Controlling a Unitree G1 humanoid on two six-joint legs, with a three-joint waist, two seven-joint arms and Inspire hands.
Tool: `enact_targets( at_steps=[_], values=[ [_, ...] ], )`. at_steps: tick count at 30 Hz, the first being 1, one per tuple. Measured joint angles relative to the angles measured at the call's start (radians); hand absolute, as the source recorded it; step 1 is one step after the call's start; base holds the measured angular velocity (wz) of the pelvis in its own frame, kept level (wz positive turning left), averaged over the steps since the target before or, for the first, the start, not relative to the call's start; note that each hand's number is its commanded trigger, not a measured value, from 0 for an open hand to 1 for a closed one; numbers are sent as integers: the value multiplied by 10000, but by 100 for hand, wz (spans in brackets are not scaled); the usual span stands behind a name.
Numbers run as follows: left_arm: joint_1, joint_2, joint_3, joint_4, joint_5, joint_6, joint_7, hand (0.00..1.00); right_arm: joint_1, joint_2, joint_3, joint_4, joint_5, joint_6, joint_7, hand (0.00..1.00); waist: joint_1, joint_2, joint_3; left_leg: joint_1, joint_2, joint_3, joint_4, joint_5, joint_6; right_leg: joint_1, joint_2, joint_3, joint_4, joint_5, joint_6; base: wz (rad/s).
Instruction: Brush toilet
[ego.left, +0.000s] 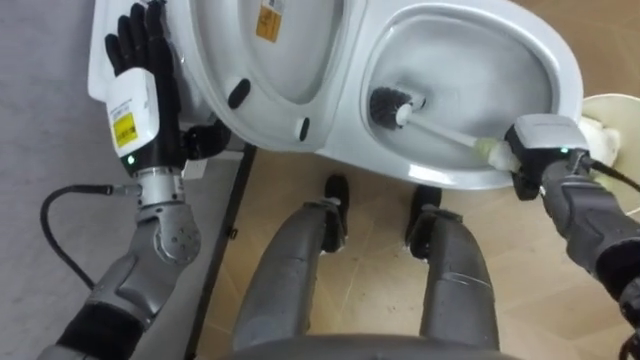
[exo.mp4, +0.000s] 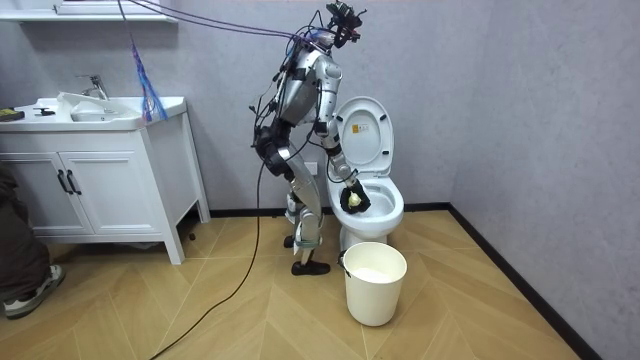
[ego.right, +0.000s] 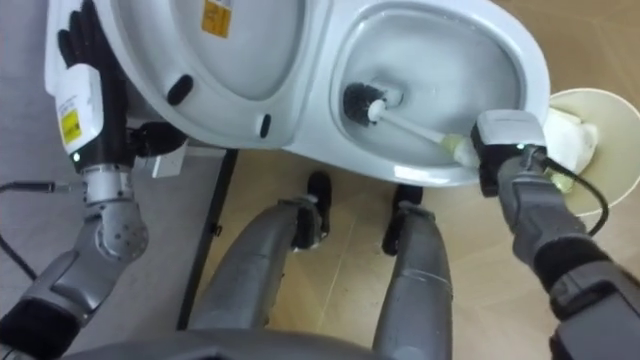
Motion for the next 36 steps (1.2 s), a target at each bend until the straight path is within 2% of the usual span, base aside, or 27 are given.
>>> enact_targets(
  at_steps=[2,3,4,7,8,9,14,16,19,21,22,23,25,26,29,32,34,36],
  values=[
    [-2,-5,-69,-66,3,-20,-103,0,-51,-17,-5,173,-14,-6,-42,100,29,28,-11,9,-95,30,27,-16,59,4,-224,-148,33,33,76,-5],
    [-2,-6,-88,-69,3,-49,-197,0,-96,-34,0,293,-15,-13,-83,100,33,52,-17,13,-233,8,51,-30,84,14,-259,-170,45,49,119,-4],
    [-2,-6,-93,-61,3,-61,-254,0,-101,-33,23,382,-14,-21,-113,100,34,64,-17,16,-257,8,70,-28,95,21,-277,-167,56,53,137,0],
    [-87,-29,-261,-45,3,-129,-311,0,-110,-98,79,490,-12,19,-162,100,55,170,-11,0,-264,7,192,-67,215,74,-364,-214,111,52,213,0],
    [-134,-67,-283,33,3,-154,-316,0,-99,-133,79,470,-16,105,-198,100,65,286,2,12,-259,-1,197,-69,223,140,-373,-267,38,70,242,0],
    [-137,-121,-353,95,-2,-163,-330,0,-78,-138,86,494,-28,188,-290,100,67,413,-29,26,-259,-37,194,-69,226,245,-375,-390,-94,93,267,0],
    [-191,-117,-548,308,-5,-159,-314,0,-87,55,271,786,-32,383,-832,100,205,449,-35,196,-254,-73,145,-78,247,432,-349,-419,-239,202,296,-6],
    [-192,-111,-566,245,-23,-114,-291,0,-85,49,310,800,25,365,-944,100,240,414,-44,205,-248,-61,124,-78,247,416,-346,-417,-246,206,289,-6],
    [-208,-73,-561,224,-24,-44,-260,0,-114,25,277,949,608,112,-1204,100,237,293,-45,183,-261,-18,128,-78,247,310,-398,-394,-124,208,276,0],
    [-336,-55,-502,244,-24,29,-181,0,-202,5,227,1139,950,-222,-1227,100,213,82,-47,73,-414,-78,158,-75,242,114,-536,-392,121,128,217,7],
    [-383,-41,-493,238,-22,30,-183,0,-209,14,190,1199,1019,-297,-1228,100,214,16,-57,35,-411,-63,169,-72,238,47,-573,-388,180,111,202,15],
    [-464,-39,-463,211,29,30,-186,0,-244,48,39,1261,1081,-399,-1199,100,208,-105,-7,-2,-417,14,170,-46,235,-48,-625,-367,289,88,186,11],
    [-562,-39,-418,199,38,29,-199,0,-286,52,-139,1404,1068,-635,-1185,100,198,-257,-11,-80,-459,26,171,27,252,-213,-718,-318,444,68,175,8],
    [-616,-40,-374,198,50,28,-210,0,-377,50,-169,1483,1065,-742,-1108,100,157,-350,-7,-140,-555,24,172,71,256,-342,-783,-260,571,43,175,10],
    [-645,-50,-247,147,83,27,-304,0,-767,56,-167,1592,873,-785,-709,100,64,-387,18,-246,-590,42,220,123,268,-479,-853,-245,665,30,174,0],
    [-642,-49,-232,171,77,39,-401,0,-947,72,-109,1573,696,-623,-354,100,127,-317,-6,-276,-573,29,313,123,269,-476,-863,-324,623,87,172,-11],
    [-640,-72,-273,157,77,43,-456,0,-951,84,-47,1575,586,-452,-305,100,186,-104,13,-246,-567,-80,334,123,268,-297,-786,-475,451,151,171,-3],
    [-591,-81,-432,183,76,50,-525,0,-905,55,-46,1519,253,-301,-312,100,201,220,-13,-218,-550,-334,307,122,267,-42,-582,-551,126,220,232,5]
  ],
)
